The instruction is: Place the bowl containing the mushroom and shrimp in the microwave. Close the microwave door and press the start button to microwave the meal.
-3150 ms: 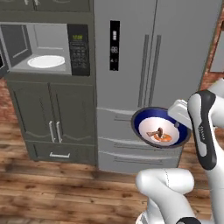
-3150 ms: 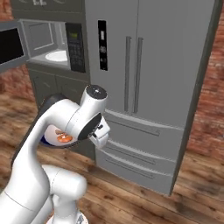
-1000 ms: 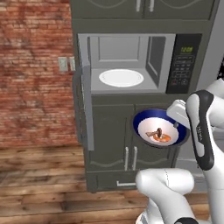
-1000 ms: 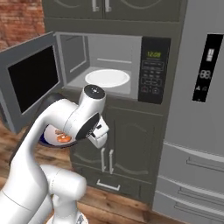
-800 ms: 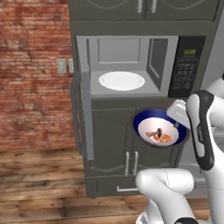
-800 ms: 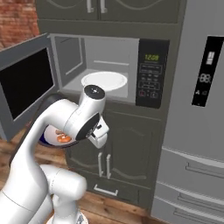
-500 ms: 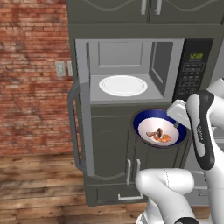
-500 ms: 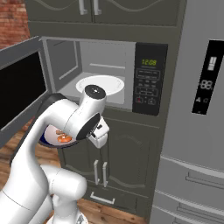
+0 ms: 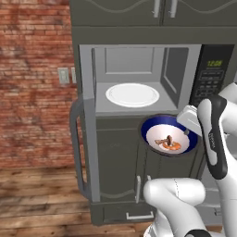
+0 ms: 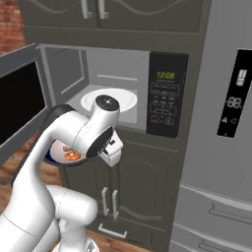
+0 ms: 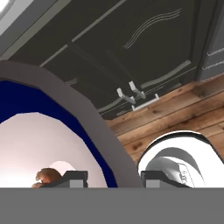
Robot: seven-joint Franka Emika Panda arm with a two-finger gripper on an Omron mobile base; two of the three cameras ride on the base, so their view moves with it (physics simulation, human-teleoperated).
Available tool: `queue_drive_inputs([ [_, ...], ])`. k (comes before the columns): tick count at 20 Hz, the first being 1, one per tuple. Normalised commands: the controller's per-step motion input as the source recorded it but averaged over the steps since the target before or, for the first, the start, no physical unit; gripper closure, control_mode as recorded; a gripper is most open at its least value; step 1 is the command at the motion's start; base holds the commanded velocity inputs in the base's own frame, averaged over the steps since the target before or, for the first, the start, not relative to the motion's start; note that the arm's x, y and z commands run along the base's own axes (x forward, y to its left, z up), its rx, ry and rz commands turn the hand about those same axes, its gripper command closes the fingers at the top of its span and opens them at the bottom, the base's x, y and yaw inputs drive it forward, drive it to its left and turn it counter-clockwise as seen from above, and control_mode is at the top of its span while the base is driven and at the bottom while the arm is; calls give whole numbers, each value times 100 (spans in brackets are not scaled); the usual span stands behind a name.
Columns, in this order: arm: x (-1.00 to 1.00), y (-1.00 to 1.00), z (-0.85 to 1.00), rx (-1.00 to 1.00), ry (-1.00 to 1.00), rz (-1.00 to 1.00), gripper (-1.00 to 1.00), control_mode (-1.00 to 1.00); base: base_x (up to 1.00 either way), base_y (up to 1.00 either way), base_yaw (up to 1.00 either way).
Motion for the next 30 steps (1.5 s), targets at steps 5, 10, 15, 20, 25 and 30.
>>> queue_drive_inputs([
  [5, 0, 0, 0, 0, 0, 0, 100, 100, 34, 24, 0],
  [10, 0, 0, 0, 0, 0, 0, 100, 100, 32, 22, 1],
  [15, 0, 0, 0, 0, 0, 0, 100, 100, 18, 9, 11],
  [20, 0, 0, 0, 0, 0, 0, 100, 100, 6, 2, 17],
  [25, 0, 0, 0, 0, 0, 0, 100, 100, 5, 1, 17],
  [30, 0, 0, 0, 0, 0, 0, 100, 100, 0, 0, 18],
])
